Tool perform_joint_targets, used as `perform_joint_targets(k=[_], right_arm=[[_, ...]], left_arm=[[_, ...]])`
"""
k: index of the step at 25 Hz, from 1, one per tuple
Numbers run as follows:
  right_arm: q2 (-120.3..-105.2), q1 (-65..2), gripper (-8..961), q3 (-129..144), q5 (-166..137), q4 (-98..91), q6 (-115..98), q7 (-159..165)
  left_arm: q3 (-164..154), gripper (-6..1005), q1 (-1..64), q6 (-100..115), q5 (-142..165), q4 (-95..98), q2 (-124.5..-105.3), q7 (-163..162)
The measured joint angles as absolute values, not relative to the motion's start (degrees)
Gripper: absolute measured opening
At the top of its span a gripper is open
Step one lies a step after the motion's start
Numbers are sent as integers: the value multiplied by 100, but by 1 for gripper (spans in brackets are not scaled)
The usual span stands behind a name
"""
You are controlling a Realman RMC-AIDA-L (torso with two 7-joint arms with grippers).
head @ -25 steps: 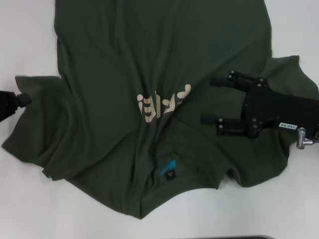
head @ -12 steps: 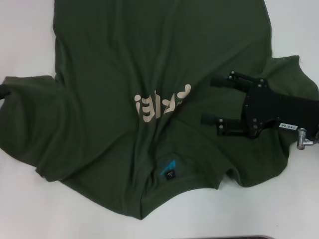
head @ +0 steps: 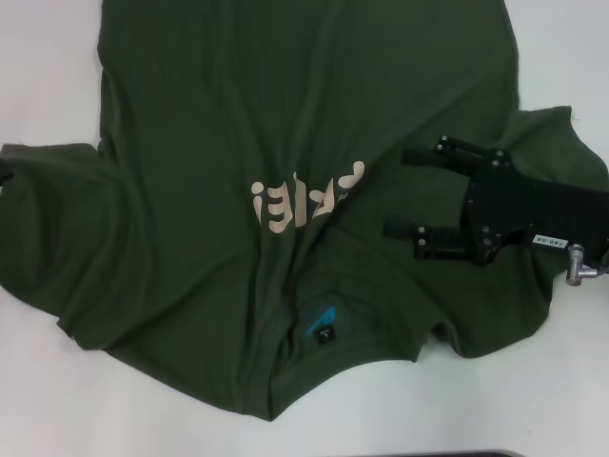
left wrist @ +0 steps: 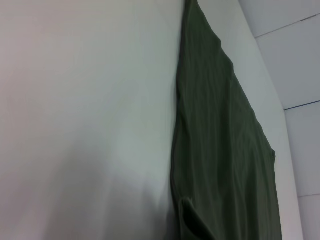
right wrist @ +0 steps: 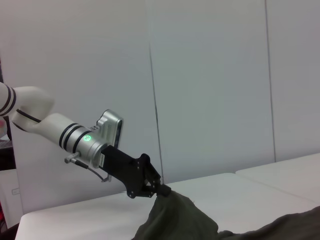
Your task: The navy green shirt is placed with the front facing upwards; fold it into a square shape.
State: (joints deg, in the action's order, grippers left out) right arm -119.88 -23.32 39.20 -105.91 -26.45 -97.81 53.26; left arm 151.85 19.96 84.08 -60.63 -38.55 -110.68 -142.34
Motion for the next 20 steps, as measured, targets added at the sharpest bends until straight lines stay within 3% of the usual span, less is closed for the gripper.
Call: perform_joint_targets(k=[13,20], right_arm=[[-11988,-2348,893,3920,-10593,-2592,-9772,5323],[-11988,-2356,892,3920,-10591,-2593,-9743,5324]], left_arm=[[15149,-2,2203,8516,-6063,-3956,-10959,-14386],[15127,-2,2250,8921,-6085,-4042,-11295,-14334]])
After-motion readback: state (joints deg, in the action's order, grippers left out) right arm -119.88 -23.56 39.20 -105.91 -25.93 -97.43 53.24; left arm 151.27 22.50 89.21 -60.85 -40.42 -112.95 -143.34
